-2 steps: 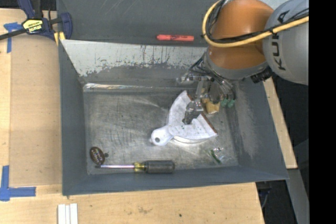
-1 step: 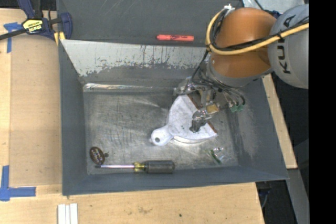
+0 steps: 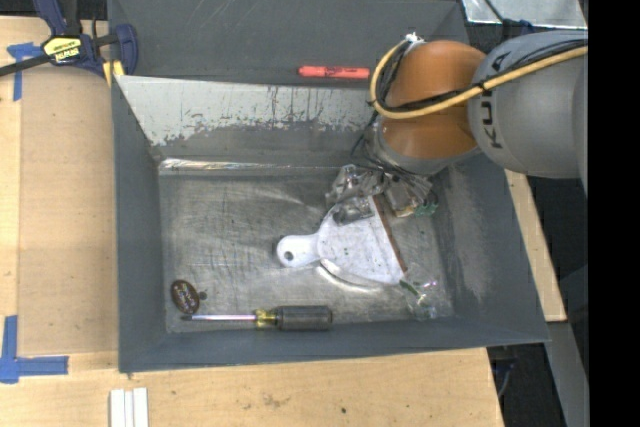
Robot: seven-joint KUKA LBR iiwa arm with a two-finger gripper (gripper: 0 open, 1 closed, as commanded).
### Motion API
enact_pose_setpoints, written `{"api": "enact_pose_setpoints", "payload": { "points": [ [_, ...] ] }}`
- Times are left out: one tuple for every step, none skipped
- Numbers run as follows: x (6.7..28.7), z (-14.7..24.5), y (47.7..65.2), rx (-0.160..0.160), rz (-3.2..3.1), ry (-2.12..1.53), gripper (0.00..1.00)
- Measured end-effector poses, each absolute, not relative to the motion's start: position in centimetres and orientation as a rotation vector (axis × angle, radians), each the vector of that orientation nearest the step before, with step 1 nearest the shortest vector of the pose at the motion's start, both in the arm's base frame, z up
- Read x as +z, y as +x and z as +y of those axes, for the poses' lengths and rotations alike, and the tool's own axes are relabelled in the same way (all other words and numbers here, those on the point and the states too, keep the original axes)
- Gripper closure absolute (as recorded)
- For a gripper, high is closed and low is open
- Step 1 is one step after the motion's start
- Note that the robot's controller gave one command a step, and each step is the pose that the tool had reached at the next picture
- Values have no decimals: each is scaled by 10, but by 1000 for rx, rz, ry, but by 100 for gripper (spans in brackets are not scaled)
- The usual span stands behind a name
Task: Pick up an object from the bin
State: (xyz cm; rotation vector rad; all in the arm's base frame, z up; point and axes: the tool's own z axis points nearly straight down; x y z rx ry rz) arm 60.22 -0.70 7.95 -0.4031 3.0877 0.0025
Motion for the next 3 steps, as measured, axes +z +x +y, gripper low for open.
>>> {"api": "enact_pose_setpoints", "payload": {
  "points": [
    [79, -7, 602, 3, 3088, -402, 100],
    [105, -6, 586, 2, 3125, -310, 100],
    [223, 0, 605, 0, 3123, -312, 100]
  ]
}}
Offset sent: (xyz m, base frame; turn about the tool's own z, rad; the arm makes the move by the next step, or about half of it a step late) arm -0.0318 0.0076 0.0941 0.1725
